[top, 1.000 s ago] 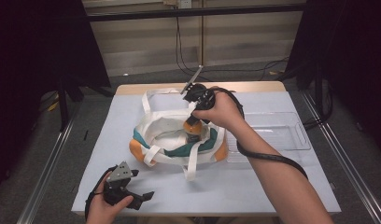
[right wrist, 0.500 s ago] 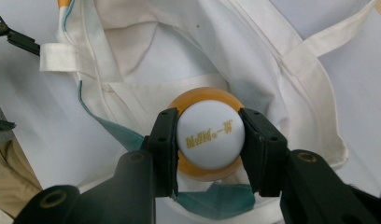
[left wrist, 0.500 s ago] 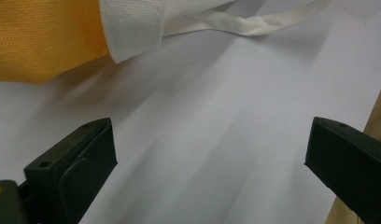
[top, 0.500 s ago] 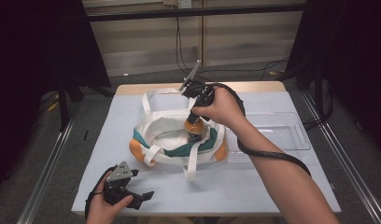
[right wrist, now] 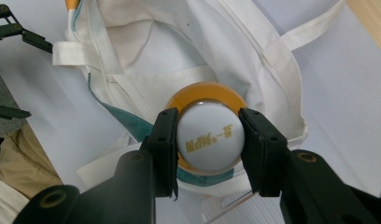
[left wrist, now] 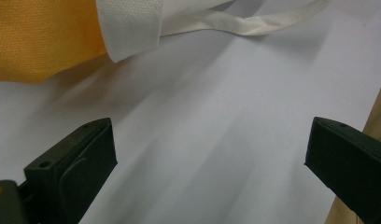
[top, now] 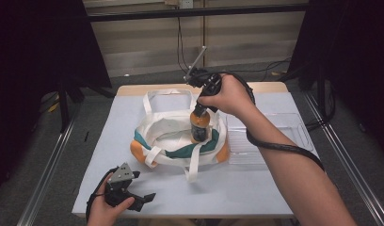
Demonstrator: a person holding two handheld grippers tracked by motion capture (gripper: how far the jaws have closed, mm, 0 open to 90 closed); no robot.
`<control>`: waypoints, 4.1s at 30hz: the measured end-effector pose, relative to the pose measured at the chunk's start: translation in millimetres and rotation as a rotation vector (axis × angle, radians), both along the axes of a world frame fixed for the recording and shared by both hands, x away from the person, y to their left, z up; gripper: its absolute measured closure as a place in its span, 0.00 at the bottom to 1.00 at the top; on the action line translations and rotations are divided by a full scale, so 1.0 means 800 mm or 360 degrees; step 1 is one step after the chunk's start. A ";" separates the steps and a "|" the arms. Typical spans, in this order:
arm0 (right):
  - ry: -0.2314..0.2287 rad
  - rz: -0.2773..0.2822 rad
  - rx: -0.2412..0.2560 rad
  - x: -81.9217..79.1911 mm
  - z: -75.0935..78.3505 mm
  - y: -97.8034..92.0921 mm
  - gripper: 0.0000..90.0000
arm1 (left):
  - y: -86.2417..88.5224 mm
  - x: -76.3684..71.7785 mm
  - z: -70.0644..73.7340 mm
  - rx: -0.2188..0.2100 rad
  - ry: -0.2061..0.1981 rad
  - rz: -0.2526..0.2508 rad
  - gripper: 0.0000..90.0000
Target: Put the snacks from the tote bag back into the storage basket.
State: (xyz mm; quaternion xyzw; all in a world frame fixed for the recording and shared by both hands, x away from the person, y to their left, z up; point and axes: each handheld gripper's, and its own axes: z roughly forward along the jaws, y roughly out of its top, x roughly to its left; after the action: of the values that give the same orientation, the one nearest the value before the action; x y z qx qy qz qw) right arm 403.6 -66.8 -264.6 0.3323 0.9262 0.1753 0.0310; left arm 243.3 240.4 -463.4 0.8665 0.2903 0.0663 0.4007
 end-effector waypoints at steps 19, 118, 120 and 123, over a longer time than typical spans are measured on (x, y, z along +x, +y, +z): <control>0.0032 -0.0023 -0.0037 0.004 0.047 -0.003 0.67 | 0.001 0.000 0.000 -0.0012 0.0006 -0.0001 0.02; 0.0122 -0.0200 -0.0049 -0.027 0.072 -0.139 0.67 | -0.005 -0.001 0.000 0.0016 -0.0009 0.0011 0.02; 0.0134 -0.0209 -0.0038 -0.028 0.069 -0.140 0.67 | -0.004 -0.001 0.000 0.0018 -0.0011 0.0006 0.02; 0.0117 -0.0200 -0.0056 -0.030 0.066 -0.141 0.67 | -0.004 -0.001 0.000 0.0019 -0.0011 0.0007 0.02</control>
State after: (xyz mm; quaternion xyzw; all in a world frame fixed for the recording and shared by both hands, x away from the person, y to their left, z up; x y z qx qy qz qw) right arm 379.8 -179.4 -211.6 0.3953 0.9070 0.1446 0.0138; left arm 242.7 236.8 -463.2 0.8680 0.2903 0.0721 0.3963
